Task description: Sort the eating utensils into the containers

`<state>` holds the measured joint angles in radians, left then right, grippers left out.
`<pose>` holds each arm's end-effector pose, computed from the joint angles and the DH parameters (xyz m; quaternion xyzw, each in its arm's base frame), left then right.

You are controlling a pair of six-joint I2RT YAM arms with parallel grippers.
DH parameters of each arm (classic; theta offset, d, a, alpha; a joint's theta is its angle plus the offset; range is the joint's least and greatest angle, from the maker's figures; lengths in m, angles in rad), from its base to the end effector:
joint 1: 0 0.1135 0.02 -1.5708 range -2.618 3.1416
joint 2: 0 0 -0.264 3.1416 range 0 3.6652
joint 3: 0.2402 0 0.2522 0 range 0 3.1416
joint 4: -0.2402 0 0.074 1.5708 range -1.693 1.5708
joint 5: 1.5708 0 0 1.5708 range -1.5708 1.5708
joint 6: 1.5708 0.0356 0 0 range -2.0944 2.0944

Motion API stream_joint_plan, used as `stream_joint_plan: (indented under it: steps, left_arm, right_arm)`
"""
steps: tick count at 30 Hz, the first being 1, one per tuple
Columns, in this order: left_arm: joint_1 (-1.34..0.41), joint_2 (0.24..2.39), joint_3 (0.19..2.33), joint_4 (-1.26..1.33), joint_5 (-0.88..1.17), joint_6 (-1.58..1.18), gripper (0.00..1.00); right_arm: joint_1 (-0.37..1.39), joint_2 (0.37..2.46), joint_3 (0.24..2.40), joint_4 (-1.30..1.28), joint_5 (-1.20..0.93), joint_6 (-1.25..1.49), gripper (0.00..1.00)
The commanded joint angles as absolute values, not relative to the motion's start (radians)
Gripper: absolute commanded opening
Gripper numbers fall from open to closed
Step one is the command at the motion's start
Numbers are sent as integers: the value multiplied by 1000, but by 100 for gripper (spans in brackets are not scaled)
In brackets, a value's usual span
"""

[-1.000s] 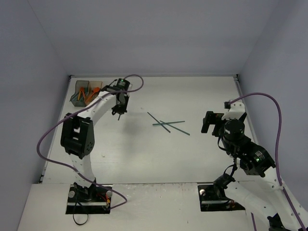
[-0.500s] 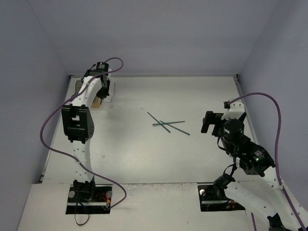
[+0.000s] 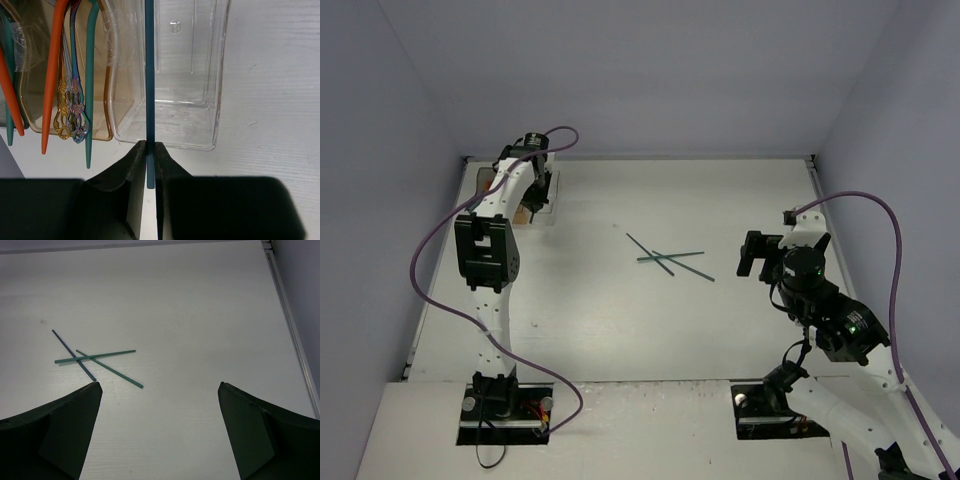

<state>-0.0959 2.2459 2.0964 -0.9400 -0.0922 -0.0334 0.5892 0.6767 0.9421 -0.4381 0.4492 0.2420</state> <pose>0.4849 -0.0434 0.2454 0.0193 0.9700 0.0293 0.2405 0.1244 0.0646 0.3827 0.0123 0.7598 0.0973 0.6428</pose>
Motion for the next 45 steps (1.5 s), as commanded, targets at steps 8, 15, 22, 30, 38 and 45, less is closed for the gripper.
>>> stream_joint_plan:
  steps: [8,15,22,30,38,45]
  left_arm:
    - [-86,2158,2109,-950,-83,-33,12]
    - [-89,2156,2138,-951,-70,-53,22]
    - [-122,2079,2131,-945,-14,-95,34]
    - [-386,1952,1984,-918,-17,-220,49]
    - [-612,1927,1787,-751,-2,-376,49]
    - [-654,2022,1825,-744,126,-71,49]
  right_arm:
    - [584,701,947,-386,474,255,100]
    - [584,699,950,-386,466,252,100]
    - [584,693,948,-386,469,250,100]
    - [584,683,945,-385,469,250,100]
    - [586,666,943,-386,462,244,100]
    - [584,647,946,-387,453,238,100]
